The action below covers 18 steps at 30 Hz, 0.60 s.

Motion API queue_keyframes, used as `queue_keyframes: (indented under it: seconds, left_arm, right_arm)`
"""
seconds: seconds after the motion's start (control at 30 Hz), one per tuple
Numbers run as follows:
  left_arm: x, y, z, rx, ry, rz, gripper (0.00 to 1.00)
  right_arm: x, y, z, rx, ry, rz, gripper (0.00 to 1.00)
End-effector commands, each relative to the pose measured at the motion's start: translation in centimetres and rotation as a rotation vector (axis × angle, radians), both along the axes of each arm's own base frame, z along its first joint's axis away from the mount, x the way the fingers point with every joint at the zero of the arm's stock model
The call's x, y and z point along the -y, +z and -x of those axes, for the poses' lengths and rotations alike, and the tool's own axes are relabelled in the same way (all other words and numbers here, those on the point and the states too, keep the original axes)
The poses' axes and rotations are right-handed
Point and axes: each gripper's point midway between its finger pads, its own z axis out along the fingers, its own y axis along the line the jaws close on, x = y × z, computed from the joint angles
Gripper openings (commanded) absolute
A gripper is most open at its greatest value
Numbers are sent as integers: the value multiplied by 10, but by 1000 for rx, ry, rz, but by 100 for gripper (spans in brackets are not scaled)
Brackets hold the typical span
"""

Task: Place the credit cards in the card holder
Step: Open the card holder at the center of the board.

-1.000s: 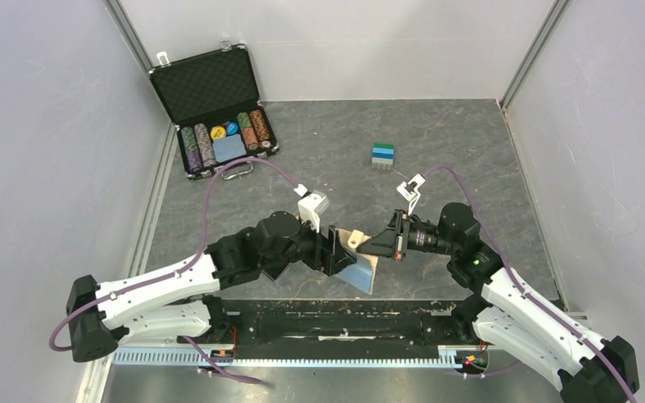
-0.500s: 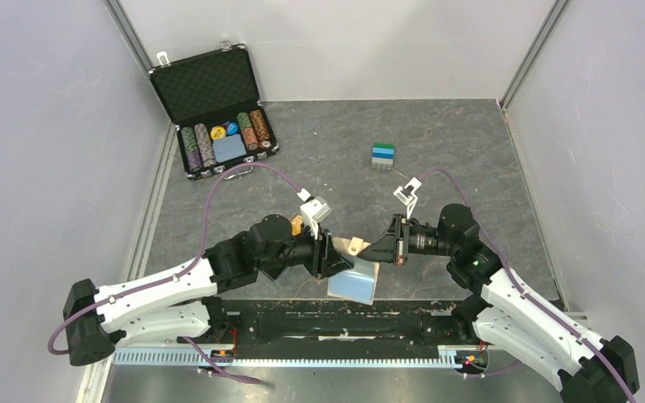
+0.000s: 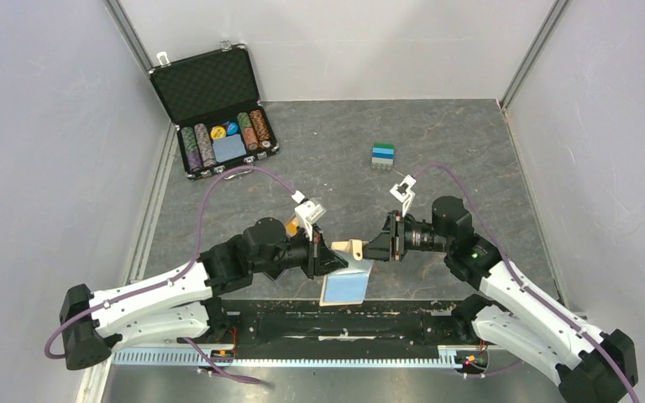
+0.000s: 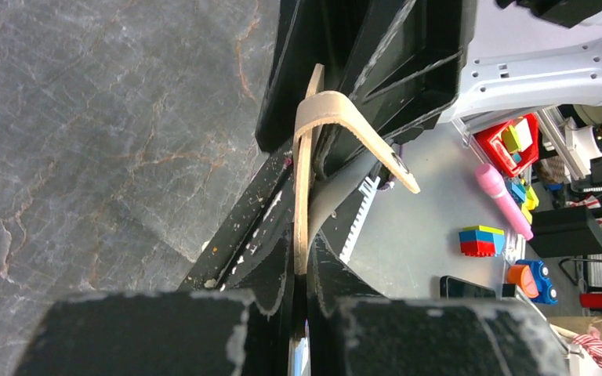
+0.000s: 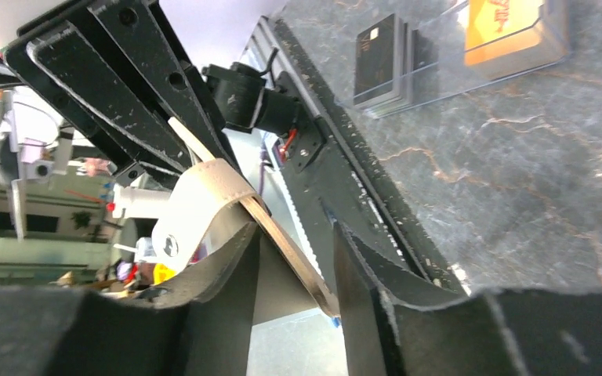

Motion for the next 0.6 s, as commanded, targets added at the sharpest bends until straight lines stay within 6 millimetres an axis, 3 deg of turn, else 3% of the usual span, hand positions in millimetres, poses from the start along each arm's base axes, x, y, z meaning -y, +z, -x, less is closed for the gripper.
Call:
queue_keyframes:
  seconds: [0.0,0.2,0.37,0.57]
  left_arm:
    - [-4,-9,3,-79,36,-5,2]
    - [-9,-31,8,-161,47,-100,2]
    - [-12,-35,13,-214,43,-155,2]
    - [-4,-26,24,-257,-35,-173,2]
  right_arm:
    - [9,1,-12,106,-32,123,45]
    - [17,-2,-16,158,-38,204,65]
    - [28,-4,-16,214,-44,274,96]
    - [27,-5,2,224,71,266,98]
